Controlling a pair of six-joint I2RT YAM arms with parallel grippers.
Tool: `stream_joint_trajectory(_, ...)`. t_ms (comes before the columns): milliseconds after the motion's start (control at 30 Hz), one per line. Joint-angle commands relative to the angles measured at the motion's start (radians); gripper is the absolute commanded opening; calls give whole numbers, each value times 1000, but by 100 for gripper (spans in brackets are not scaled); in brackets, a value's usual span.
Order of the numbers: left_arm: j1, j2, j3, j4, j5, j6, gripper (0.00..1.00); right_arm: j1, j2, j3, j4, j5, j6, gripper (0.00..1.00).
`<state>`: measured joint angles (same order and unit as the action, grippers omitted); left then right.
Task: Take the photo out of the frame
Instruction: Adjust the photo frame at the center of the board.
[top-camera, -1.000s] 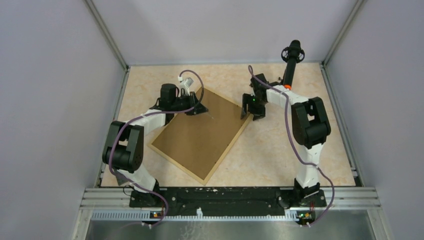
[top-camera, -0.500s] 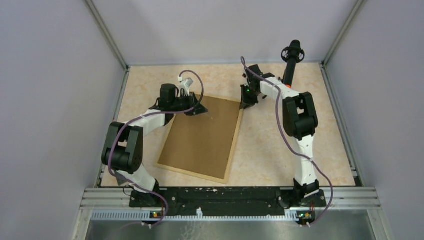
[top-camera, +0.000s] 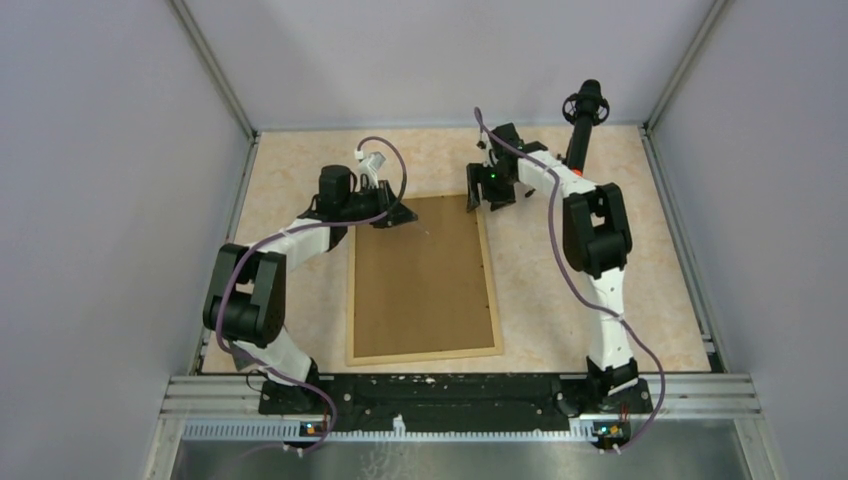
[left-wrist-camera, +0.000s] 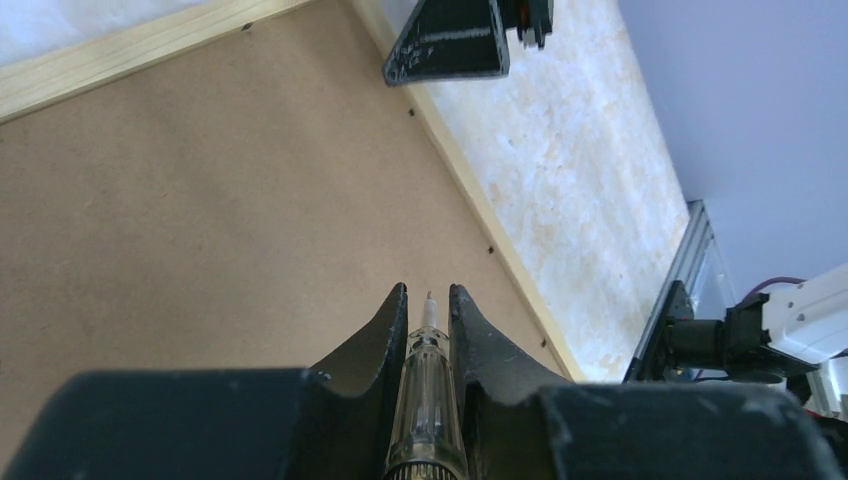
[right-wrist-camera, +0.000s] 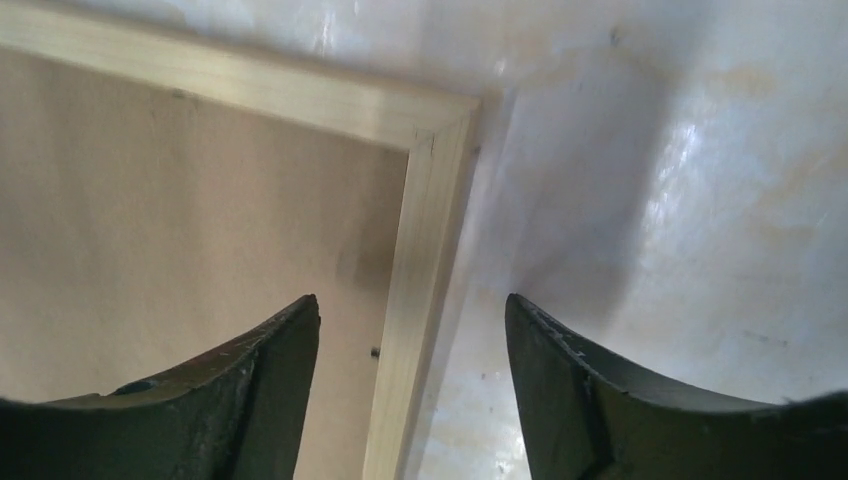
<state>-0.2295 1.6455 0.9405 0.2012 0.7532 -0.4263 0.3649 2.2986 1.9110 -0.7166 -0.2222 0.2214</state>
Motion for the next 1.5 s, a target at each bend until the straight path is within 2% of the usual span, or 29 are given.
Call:
stream_joint_trajectory(0, 6, 19, 43, 134, 74, -101, 0, -9, -208, -111, 123, -71, -44, 68)
stream_joint_trajectory(167, 4, 31, 86, 168, 136, -161, 0, 19, -490, -359, 357, -171, -244, 73)
stream_joint_trajectory(267, 4, 27, 115, 160, 174, -174, 0, 34, -651, -557, 526, -248, -329, 95)
stream_joint_trajectory(300, 4, 27, 122, 163, 187, -181, 0, 33, -691, -607, 565, -293, -346, 98)
stream_joint_trajectory(400, 0, 29, 137, 179, 220, -205, 0, 54, -734, -624, 517, -484, -486, 99)
stream_joint_trajectory(500, -12, 32, 147, 230, 248, -241, 0, 135, -713, -554, 389, -465, -601, 91)
stream_joint_trajectory(700, -32, 41, 136, 354, 288, -339, 0, 205, -673, -519, 378, -367, -625, 82)
stream_joint_trajectory(933, -64, 25, 112, 385, 289, -351, 0, 215, -631, -497, 395, -356, -622, 62)
stream_joint_trajectory(1033, -75, 22, 109, 387, 295, -348, 0, 218, -623, -492, 397, -361, -623, 43)
stream_joint_trajectory(1100, -78, 15, 111, 374, 297, -331, 0, 218, -619, -482, 382, -371, -635, 12)
stream_joint_trajectory(1133, -79, 12, 114, 359, 299, -318, 2, 216, -620, -476, 366, -374, -650, 0)
stream_joint_trajectory(1200, -77, 8, 136, 293, 315, -266, 19, 209, -627, -472, 331, -383, -680, 0)
stream_joint_trajectory(1233, -76, 9, 157, 228, 332, -224, 28, 202, -631, -473, 314, -397, -698, 0)
stream_joint_trajectory(1300, -77, 14, 210, 54, 369, -102, 40, 188, -646, -477, 280, -427, -731, 0)
stream_joint_trajectory(1400, -76, 8, 230, -57, 403, 0, 52, 184, -662, -484, 213, -469, -822, 0)
stream_joint_trajectory(1467, -77, 13, 234, -83, 415, 19, 54, 184, -671, -492, 182, -495, -873, 0)
